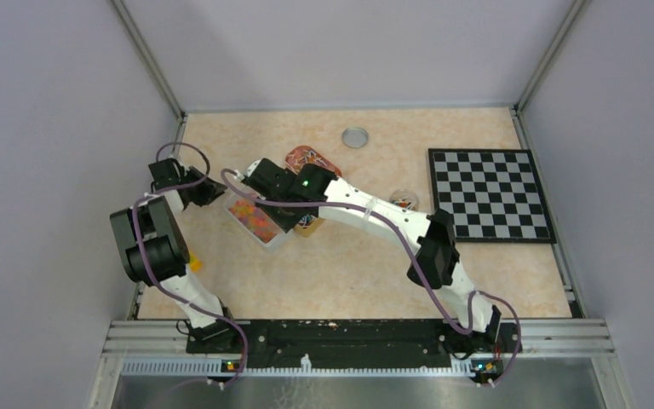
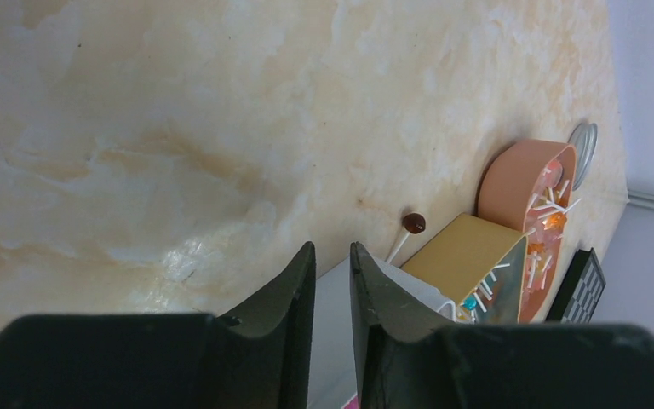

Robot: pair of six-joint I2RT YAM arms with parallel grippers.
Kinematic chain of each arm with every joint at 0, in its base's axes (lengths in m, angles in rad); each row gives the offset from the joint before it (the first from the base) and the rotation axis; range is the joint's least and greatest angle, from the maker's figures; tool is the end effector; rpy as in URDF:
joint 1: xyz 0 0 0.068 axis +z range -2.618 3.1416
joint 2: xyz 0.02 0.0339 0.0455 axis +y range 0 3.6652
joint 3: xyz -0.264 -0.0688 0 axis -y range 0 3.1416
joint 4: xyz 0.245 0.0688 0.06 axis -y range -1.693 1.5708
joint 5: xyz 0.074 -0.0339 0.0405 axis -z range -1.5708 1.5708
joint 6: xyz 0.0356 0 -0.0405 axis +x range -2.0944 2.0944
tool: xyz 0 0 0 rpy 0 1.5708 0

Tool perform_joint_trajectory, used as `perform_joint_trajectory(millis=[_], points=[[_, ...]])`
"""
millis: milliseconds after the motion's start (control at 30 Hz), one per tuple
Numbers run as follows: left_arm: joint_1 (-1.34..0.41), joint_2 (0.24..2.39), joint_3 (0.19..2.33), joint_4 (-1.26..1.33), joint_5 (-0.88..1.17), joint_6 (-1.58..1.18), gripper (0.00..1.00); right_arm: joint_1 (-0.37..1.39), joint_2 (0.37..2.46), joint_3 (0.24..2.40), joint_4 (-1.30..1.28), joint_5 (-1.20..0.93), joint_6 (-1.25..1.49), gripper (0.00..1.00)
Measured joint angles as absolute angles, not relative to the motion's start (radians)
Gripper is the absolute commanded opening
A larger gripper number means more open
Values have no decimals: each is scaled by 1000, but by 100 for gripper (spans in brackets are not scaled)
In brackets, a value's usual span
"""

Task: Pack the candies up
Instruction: Scoop the fake candies from the storage box.

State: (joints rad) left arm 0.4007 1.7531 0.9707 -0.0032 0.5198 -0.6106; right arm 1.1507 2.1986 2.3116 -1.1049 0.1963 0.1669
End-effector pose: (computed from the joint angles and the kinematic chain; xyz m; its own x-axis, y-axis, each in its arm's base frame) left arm 0.3366 0.1234 0.1688 -0.5248 -0.7628 -0.3778 -0.3858 0.6088 -0.6932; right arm 0.1986 0.4275 0.3232 -0.4782 -0.6710 -0.5666 -0.7834 0.6175 -0.0701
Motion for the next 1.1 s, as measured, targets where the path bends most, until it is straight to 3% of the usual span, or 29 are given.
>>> perform_joint_trajectory(millis=[1100], points=[[402,1793,980,-11,579,-600,24,1151,2296,2310,-1005,237,70,0]])
